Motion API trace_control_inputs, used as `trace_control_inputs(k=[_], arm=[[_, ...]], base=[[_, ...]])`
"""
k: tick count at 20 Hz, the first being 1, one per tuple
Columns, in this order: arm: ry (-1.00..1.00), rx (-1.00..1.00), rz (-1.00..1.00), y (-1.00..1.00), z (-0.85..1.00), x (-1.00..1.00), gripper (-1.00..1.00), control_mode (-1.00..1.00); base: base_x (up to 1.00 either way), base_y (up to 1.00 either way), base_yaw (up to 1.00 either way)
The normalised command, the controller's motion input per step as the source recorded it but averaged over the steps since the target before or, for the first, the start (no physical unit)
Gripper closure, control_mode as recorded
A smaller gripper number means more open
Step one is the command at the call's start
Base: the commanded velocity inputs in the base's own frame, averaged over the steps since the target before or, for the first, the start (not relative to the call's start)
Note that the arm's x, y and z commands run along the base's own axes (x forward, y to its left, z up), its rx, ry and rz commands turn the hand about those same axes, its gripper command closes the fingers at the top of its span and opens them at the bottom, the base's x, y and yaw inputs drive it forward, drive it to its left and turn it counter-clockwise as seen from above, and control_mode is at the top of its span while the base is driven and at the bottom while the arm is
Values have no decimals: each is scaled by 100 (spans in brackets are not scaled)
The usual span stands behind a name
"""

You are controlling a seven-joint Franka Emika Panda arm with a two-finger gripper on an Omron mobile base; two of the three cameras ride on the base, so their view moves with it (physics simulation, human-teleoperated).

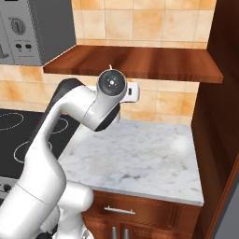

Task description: Move the cutting board and knife to the sink. Then move spray from the shelves to the counter.

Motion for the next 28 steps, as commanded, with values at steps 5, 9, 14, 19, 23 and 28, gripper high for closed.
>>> trace_control_inputs(k=[5,9,14,19,23,28], arm=[[2,0,2,14,-74,-1,100,-100],[7,0,7,9,-66,1,100,-100],[15,0,7,11,-62,10,100,-100],[7,2,11,8,-53,8,100,-100],[-1,8,18,8,-54,1,100,-100],[-1,4,16,12,-50,8,100,-100]], base=[[0,0,0],[0,0,0],[0,0,0],[0,0,0],[0,0,0],[0,0,0]])
